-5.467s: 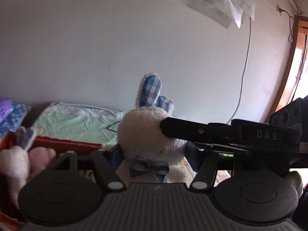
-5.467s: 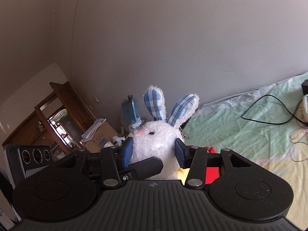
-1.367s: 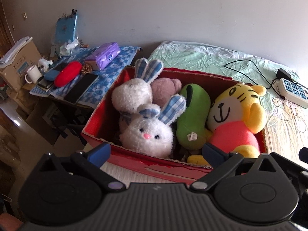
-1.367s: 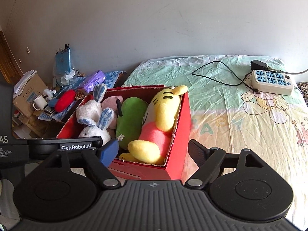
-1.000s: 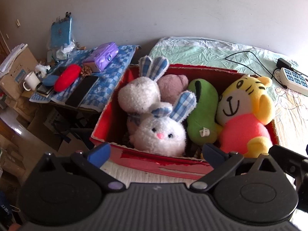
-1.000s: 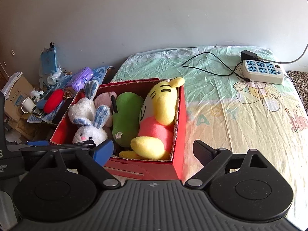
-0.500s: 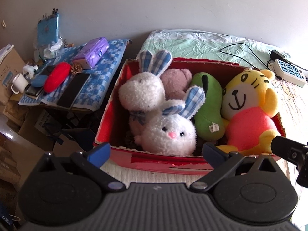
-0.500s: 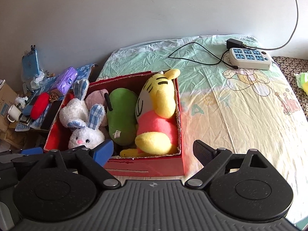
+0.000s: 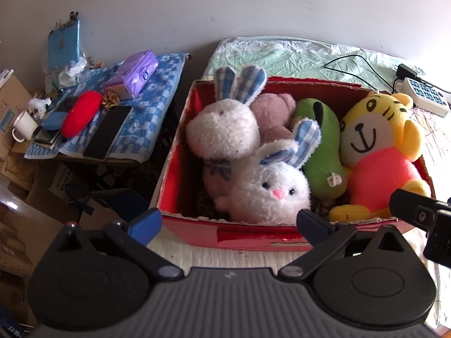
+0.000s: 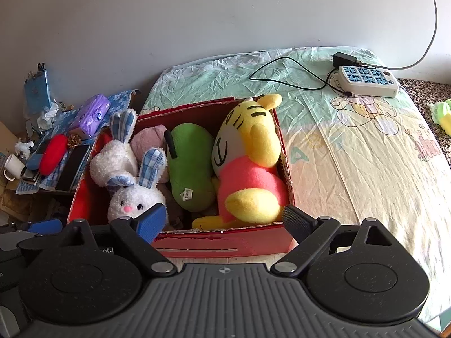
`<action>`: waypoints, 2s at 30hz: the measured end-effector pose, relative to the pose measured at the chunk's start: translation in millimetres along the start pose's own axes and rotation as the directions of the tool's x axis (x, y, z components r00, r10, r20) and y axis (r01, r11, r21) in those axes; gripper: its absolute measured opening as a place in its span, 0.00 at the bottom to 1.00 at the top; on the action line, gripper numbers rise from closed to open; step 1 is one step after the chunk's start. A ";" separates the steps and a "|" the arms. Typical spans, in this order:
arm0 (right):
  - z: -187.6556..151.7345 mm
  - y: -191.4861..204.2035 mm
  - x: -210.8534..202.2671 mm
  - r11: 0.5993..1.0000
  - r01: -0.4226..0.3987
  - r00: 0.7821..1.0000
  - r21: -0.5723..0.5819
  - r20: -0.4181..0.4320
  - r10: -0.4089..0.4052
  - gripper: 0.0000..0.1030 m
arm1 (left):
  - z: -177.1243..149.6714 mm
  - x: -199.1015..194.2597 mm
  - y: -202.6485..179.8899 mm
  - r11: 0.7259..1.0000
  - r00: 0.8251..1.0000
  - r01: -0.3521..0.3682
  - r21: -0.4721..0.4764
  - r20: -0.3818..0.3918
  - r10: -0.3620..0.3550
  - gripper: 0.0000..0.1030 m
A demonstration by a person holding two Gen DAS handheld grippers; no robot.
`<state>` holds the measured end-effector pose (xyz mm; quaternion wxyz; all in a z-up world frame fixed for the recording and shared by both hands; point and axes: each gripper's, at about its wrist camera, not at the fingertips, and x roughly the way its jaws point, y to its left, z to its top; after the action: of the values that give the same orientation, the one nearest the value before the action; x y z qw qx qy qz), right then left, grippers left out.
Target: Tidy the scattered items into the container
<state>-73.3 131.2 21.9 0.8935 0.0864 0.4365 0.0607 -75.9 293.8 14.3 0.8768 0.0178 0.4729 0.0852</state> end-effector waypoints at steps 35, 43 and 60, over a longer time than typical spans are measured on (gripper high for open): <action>10.5 -46.4 -13.7 0.975 0.208 0.975 0.079 0.061 -0.213 0.89 | 10.3 -5.8 -63.9 0.988 0.995 0.092 0.125 0.028 -0.097 0.98; 10.3 -63.9 -17.5 0.977 0.204 0.977 0.059 0.057 -0.207 0.89 | 11.3 -7.6 -82.5 0.992 0.997 0.072 0.106 0.021 -0.074 0.98; 20.1 -47.1 -4.8 0.990 0.019 1.000 -0.140 0.015 -0.017 0.89 | -6.6 -15.1 -59.0 0.989 0.994 -0.105 -0.107 -0.015 0.104 0.98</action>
<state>-58.8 82.2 27.9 0.9008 0.0197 0.4258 0.0825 -81.7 232.9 16.5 0.8685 -0.0052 0.4704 0.1563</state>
